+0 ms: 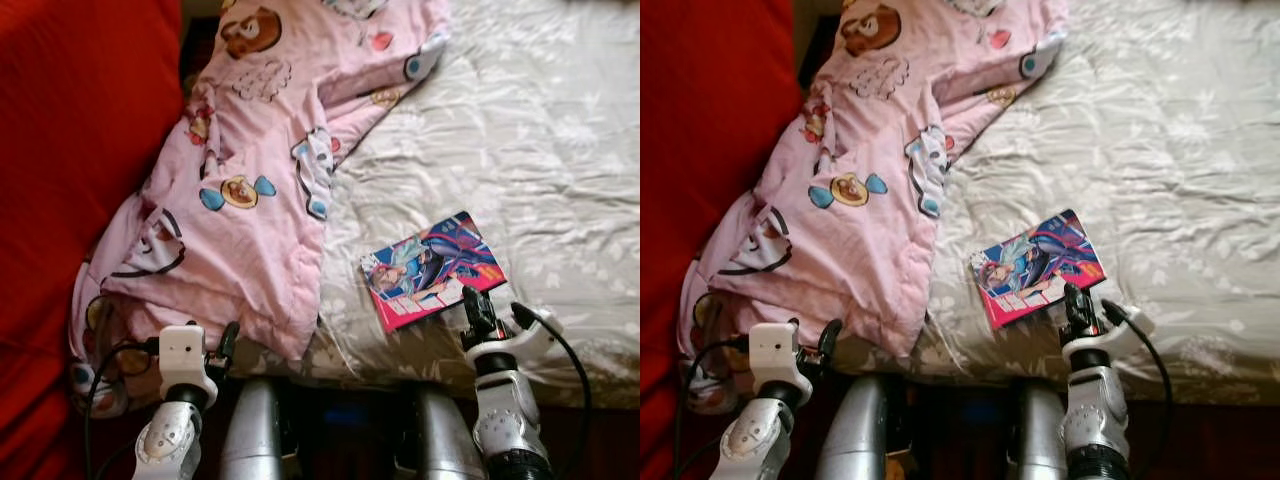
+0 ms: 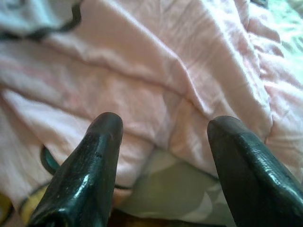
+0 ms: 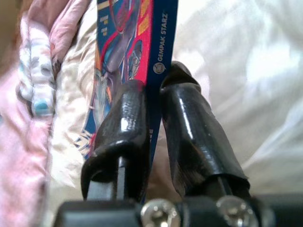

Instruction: Clean up the room

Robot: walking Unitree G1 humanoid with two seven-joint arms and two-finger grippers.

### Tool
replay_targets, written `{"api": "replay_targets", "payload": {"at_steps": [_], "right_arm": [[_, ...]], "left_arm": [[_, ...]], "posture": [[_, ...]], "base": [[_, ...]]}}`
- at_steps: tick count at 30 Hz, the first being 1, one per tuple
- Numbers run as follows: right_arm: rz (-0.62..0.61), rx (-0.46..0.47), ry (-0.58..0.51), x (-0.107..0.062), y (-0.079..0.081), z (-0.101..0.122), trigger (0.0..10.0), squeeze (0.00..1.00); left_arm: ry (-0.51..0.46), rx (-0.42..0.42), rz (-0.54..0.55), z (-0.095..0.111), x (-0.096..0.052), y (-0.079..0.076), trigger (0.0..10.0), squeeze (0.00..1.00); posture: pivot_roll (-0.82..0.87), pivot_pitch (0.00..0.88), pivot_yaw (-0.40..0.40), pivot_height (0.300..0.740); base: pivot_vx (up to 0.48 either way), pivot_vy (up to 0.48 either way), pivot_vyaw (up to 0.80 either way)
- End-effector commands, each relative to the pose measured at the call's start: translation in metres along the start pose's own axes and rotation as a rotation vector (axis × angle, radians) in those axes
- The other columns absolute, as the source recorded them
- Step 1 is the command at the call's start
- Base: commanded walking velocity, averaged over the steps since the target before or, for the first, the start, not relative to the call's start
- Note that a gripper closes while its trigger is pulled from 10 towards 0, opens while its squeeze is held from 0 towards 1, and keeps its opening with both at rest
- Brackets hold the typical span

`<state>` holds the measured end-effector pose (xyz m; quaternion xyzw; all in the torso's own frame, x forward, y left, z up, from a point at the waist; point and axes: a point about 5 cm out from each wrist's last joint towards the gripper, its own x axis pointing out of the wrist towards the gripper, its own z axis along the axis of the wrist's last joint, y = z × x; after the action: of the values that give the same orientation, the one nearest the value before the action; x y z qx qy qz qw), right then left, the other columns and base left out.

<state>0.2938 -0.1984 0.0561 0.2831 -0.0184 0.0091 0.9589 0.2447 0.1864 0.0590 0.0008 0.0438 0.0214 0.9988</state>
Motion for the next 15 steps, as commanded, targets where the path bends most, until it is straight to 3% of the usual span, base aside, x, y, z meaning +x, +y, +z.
{"api": "replay_targets", "payload": {"at_steps": [1,7,10,15], "right_arm": [[0.013,-0.163,0.013,-0.006,0.001,0.005,10.0,0.00],[-0.014,-0.299,-0.111,-0.008,0.013,0.039,10.0,0.00],[0.013,-0.353,-0.094,-0.007,0.020,0.037,10.0,0.00],[-0.010,-0.352,-0.064,-0.008,0.017,0.029,10.0,0.00]], "left_arm": [[0.059,-0.008,0.048,-0.017,-0.008,0.007,10.0,0.00],[0.067,-0.055,0.092,-0.026,-0.004,0.004,10.0,0.00],[0.071,-0.059,0.094,-0.029,-0.001,0.001,10.0,0.00],[0.101,-0.072,0.110,-0.039,-0.003,0.001,10.0,0.00]], "posture": [[-0.02,0.240,0.007,0.615],[-0.04,0.200,-0.022,0.629],[-0.04,0.180,-0.032,0.649],[-0.04,0.150,-0.036,0.674]], "base": [[0.000,0.000,0.00],[0.000,0.000,0.00],[0.000,0.000,0.00],[0.000,0.000,0.00]]}}
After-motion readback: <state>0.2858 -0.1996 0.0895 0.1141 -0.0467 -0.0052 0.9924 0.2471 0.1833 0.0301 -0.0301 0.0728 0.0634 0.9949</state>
